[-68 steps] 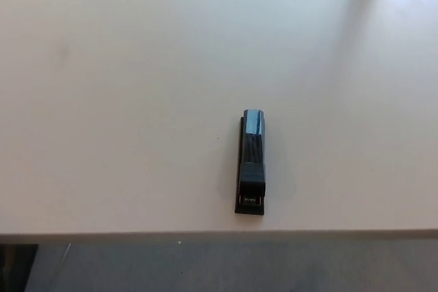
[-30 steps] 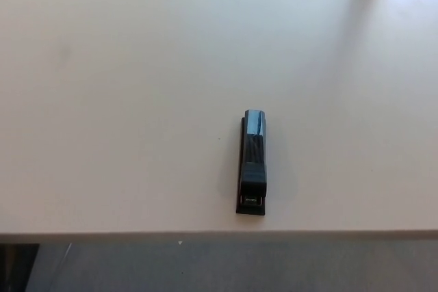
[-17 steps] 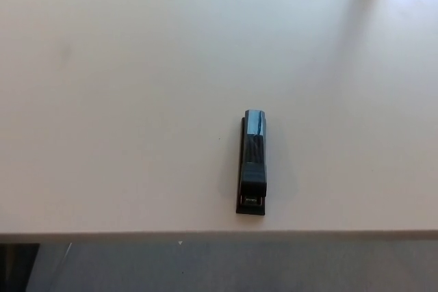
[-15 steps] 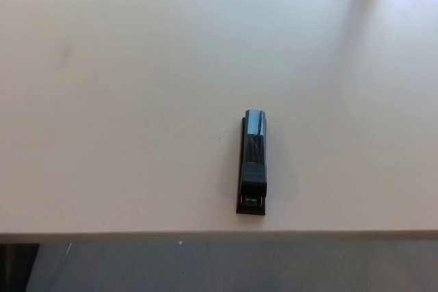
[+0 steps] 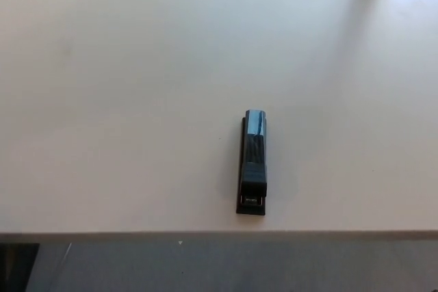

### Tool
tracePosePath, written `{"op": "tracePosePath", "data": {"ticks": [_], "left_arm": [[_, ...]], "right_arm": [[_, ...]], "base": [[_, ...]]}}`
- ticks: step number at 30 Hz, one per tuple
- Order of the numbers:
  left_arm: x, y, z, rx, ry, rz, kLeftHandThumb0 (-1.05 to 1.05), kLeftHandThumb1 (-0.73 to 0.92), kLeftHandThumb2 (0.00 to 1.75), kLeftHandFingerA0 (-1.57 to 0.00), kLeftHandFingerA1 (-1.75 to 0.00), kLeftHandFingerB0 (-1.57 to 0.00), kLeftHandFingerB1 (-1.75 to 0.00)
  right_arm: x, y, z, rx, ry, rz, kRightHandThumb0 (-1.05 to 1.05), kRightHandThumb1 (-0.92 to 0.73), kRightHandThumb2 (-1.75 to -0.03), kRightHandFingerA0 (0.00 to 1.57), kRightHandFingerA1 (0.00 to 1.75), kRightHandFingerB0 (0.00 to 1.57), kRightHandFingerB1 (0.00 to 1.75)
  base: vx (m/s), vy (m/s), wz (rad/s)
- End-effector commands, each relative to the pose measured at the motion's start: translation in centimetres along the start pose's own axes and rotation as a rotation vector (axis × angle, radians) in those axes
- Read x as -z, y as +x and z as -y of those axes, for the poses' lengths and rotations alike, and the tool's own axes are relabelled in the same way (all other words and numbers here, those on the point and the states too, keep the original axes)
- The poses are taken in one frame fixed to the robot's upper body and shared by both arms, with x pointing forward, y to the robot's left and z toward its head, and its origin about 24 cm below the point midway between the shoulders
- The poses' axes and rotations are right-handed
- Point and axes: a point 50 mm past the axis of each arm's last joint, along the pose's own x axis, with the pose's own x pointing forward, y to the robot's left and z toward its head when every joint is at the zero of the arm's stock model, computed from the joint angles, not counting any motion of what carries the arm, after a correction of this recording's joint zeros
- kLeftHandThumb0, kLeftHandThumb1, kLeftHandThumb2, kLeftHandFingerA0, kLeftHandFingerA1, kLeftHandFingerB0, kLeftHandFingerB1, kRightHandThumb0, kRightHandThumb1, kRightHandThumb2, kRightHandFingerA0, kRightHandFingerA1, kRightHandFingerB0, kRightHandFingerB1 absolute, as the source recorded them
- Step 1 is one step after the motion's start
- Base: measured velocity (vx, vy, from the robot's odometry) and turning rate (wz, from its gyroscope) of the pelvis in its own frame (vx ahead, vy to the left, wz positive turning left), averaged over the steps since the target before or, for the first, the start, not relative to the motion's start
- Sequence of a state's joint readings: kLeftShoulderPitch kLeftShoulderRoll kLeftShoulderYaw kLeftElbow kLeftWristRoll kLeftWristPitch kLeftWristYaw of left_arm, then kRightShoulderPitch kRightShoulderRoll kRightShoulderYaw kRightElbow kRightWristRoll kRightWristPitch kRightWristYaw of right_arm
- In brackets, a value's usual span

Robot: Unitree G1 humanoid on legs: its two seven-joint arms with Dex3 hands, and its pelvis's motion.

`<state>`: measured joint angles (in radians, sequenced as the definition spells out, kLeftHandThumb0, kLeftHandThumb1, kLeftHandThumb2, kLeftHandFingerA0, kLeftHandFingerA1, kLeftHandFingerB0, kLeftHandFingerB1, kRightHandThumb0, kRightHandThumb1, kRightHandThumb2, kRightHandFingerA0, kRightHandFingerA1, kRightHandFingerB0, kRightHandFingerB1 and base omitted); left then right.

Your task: The robot uses its right hand to press on the stapler that is in the middle of the desk

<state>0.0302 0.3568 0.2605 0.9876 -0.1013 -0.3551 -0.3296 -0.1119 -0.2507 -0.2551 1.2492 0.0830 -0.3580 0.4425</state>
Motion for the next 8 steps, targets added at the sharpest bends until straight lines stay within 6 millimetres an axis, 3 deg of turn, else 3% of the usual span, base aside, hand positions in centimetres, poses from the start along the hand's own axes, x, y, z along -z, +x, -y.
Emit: {"op": "tracePosePath", "data": {"ticks": [1,8], "left_arm": [[0.14,-0.04,-0.66,-0.030,0.005,-0.033,-0.68,0.92,0.73,-0.05,-0.30,-0.06,-0.30],[0.00,-0.08,-0.73,-0.016,-0.010,-0.019,-0.65,0.92,0.76,-0.04,-0.30,-0.06,-0.31]], "right_arm": [[0.02,-0.17,0.24,0.017,-0.007,0.012,-1.03,-0.78,-1.13,0.00,0.02,0.00,0.00],[-0.18,-0.02,0.21,0.022,-0.041,0.008,-1.02,-0.81,-1.14,0.00,0.03,0.00,0.00]], "base": [[0.00,0.000,0.00],[0.00,0.000,0.00]]}}
